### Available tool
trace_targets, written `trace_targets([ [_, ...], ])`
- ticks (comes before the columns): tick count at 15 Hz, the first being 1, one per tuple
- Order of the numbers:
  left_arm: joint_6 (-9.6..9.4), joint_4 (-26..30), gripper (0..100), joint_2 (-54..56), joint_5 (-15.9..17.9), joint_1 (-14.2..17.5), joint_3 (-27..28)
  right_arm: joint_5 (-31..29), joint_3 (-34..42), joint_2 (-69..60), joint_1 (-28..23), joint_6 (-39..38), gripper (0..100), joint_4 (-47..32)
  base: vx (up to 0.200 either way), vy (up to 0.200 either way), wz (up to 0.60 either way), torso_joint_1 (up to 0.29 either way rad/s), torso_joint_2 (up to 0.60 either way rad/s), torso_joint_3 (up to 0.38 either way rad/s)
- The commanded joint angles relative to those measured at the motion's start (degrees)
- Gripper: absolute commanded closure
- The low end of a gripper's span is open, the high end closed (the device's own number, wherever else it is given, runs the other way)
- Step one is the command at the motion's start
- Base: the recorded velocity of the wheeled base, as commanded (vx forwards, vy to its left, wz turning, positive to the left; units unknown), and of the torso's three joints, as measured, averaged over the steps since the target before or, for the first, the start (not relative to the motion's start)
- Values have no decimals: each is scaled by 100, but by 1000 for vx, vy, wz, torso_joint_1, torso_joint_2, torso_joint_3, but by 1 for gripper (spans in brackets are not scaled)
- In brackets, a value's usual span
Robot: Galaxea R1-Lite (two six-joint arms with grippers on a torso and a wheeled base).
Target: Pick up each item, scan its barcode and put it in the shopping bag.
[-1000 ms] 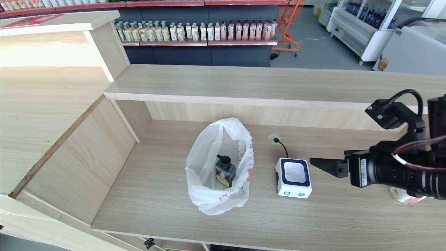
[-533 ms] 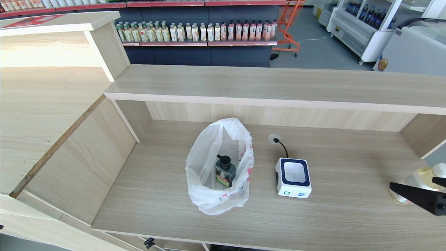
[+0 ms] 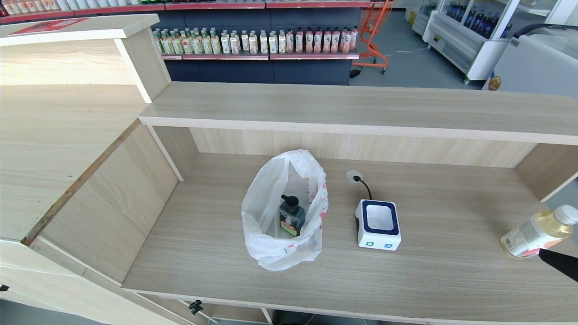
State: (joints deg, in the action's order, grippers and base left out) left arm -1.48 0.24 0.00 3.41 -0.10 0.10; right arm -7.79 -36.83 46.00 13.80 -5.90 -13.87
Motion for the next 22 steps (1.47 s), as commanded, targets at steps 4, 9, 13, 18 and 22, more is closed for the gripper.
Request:
trace_targets([
  [4, -11, 2, 0, 0, 1, 1, -1, 14, 27, 85, 9, -8, 0, -1, -200, 0, 0, 10, 7, 2],
  [9, -2, 2, 0, -9, 1, 1, -1, 41, 0, 401, 26, -16, 0, 43, -160, 0, 0, -8, 3, 2],
  [13, -2, 2, 0, -9, 1, 1, -1, 41, -53, 823, 26, -87, 0, 500, 0, -200, 0, 2, -5, 4],
  [18, -11, 2, 0, 0, 1, 1, -1, 49, -395, 1439, 26, -421, 0, 579, 0, -200, 0, 2, 4, 2],
  [22, -11, 2, 0, 0, 1, 1, -1, 49, -404, 1773, 26, -447, 0, 807, 0, -200, 0, 1, 2, 1],
])
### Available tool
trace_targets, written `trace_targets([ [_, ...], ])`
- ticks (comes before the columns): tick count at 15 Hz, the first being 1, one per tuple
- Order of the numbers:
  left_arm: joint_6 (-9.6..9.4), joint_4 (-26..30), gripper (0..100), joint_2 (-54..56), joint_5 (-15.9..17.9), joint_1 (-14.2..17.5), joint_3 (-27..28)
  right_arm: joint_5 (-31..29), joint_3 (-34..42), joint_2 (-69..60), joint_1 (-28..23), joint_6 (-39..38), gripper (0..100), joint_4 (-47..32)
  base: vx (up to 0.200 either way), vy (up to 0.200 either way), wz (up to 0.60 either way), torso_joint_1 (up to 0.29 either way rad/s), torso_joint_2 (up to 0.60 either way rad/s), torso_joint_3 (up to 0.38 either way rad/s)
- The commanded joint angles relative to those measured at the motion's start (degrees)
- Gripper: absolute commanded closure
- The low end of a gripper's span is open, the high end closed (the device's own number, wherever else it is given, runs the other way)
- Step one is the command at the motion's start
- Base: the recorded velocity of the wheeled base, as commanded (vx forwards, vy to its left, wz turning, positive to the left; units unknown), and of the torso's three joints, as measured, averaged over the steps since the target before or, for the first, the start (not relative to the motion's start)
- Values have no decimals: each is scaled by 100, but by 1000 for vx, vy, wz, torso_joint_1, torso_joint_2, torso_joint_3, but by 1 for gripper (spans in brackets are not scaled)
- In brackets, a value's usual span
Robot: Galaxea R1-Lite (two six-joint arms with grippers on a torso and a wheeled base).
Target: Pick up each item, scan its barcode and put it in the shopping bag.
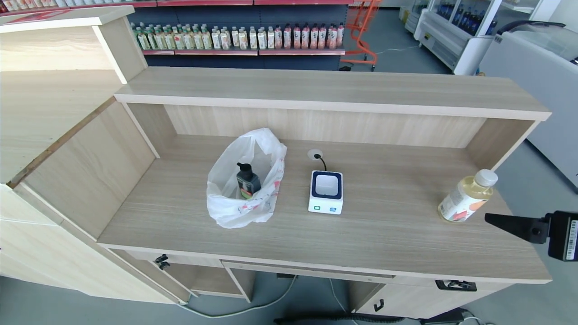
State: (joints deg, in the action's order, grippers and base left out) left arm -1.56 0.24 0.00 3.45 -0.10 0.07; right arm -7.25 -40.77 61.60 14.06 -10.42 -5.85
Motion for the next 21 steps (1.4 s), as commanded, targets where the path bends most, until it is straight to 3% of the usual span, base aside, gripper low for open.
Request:
trace_targets([
  [1, -2, 2, 0, 0, -2, 1, 1, -4, -10, 300, 1, 5, 0, 5, 0, -200, 0, -2, 2, 7],
  [9, 7, 2, 0, 0, -2, 1, 1, -66, 42, 757, -52, 14, 0, -21, 0, -175, 0, 1, 1, 4],
  [14, 7, 2, 0, -9, -2, 1, 1, -83, -46, 1566, -782, 691, 0, 84, 0, 0, 0, 0, 0, 0],
  [19, 7, 2, 0, 0, -2, 1, 1, 31, 42, 2770, -1397, 1491, 0, 2027, 0, 0, 0, 0, 0, 0],
  [21, 7, 2, 0, 0, -2, 1, 1, 541, 473, 3086, -1458, 1728, 0, 2897, 0, 0, 0, 0, 0, 0],
])
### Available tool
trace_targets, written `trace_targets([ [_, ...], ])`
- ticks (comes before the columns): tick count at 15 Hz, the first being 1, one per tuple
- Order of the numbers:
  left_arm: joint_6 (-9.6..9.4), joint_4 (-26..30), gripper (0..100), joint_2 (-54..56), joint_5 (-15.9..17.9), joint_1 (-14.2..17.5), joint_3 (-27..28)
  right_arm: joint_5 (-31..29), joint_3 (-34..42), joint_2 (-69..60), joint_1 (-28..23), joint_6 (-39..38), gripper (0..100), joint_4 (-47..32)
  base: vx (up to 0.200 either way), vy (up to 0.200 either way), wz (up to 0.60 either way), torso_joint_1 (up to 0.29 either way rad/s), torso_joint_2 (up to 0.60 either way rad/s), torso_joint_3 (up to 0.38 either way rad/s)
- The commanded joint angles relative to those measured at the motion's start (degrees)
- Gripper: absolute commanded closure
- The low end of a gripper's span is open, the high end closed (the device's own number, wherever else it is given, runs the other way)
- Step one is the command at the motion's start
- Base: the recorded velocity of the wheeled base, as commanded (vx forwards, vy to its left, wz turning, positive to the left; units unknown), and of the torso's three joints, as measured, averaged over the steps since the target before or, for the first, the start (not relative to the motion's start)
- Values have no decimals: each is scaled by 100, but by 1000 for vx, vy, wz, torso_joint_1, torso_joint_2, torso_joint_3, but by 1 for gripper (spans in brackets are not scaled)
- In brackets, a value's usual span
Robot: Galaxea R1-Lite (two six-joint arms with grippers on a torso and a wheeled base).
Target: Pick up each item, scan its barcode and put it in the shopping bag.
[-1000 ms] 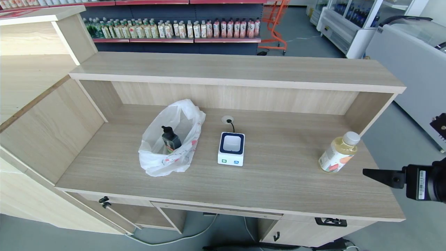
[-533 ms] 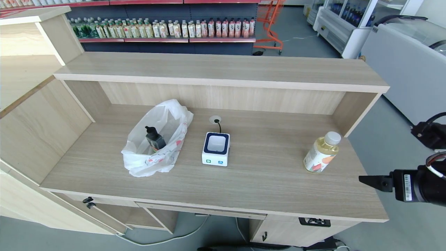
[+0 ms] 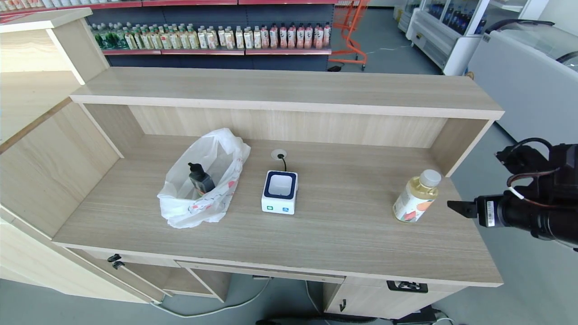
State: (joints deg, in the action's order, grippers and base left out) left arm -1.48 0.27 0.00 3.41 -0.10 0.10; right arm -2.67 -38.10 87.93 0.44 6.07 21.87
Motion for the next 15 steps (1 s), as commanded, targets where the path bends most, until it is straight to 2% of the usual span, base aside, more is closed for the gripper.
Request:
trace_targets([
  [1, -2, 0, 0, 0, -7, 1, -1, 135, 250, 602, -97, 122, 0, 371, 0, 0, 0, 0, 0, 0],
  [4, -2, 0, 0, 0, -7, 1, -1, 460, 232, 1191, -79, 149, 0, 1206, 0, 0, 0, 0, 0, 0],
  [7, -2, 0, 0, -9, 1, 1, -1, 487, 426, 1815, 9, 105, 0, 2454, 0, 0, 0, 0, 0, 0],
  [11, -2, 0, 0, 0, 1, 1, -1, 803, 399, 2220, 123, -62, 0, 3078, 0, 0, 0, 0, 0, 0],
  [15, -2, 0, 0, 0, 1, 1, -1, 812, 320, 2677, 273, -212, 0, 3869, 0, 0, 0, 0, 0, 0],
])
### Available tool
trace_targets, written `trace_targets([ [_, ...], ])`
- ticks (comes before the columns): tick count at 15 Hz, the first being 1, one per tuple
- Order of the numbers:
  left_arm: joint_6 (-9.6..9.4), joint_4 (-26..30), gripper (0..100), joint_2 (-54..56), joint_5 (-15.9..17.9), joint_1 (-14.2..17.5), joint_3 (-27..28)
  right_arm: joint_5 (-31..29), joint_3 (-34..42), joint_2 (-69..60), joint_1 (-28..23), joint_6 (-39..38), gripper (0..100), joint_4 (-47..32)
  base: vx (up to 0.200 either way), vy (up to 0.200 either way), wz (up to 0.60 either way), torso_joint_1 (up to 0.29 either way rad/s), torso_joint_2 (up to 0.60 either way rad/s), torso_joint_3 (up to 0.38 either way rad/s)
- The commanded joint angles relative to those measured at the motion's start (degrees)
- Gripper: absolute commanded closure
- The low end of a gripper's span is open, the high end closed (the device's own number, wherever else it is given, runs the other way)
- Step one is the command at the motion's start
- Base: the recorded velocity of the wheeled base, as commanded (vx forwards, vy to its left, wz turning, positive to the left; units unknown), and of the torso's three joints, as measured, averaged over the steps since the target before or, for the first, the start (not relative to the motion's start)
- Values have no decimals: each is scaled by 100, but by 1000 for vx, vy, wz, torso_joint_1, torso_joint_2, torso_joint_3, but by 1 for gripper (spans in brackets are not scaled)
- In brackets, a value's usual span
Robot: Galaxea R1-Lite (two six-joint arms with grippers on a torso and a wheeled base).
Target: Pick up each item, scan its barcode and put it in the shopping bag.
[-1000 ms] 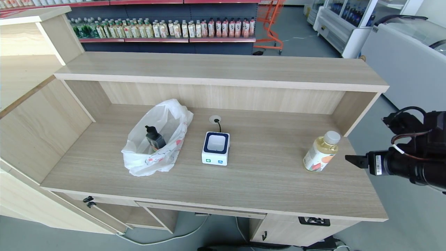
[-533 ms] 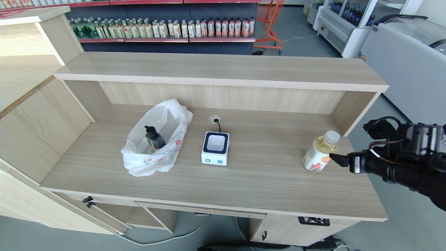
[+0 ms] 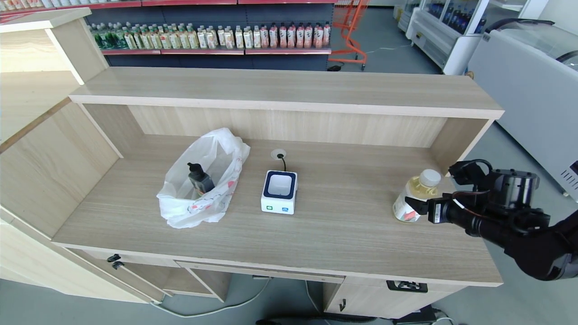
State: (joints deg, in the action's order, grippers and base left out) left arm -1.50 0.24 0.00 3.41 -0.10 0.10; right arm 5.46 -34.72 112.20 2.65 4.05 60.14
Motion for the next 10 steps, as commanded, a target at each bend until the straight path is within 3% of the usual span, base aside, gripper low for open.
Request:
trace_targets([
  [1, 1, 2, 0, 0, 1, 1, -1, -10, -17, 346, 78, 0, 0, 165, 0, 0, 0, 0, 0, 0],
  [4, 1, 2, 0, 0, 1, 1, -1, -168, -105, 698, 210, 8, 0, 631, 0, 0, 0, 0, 0, 0],
  [10, 1, 2, 0, -9, -7, 1, -1, -195, -729, 1137, 403, -106, 0, 701, 0, 0, 0, 0, 0, 0],
])
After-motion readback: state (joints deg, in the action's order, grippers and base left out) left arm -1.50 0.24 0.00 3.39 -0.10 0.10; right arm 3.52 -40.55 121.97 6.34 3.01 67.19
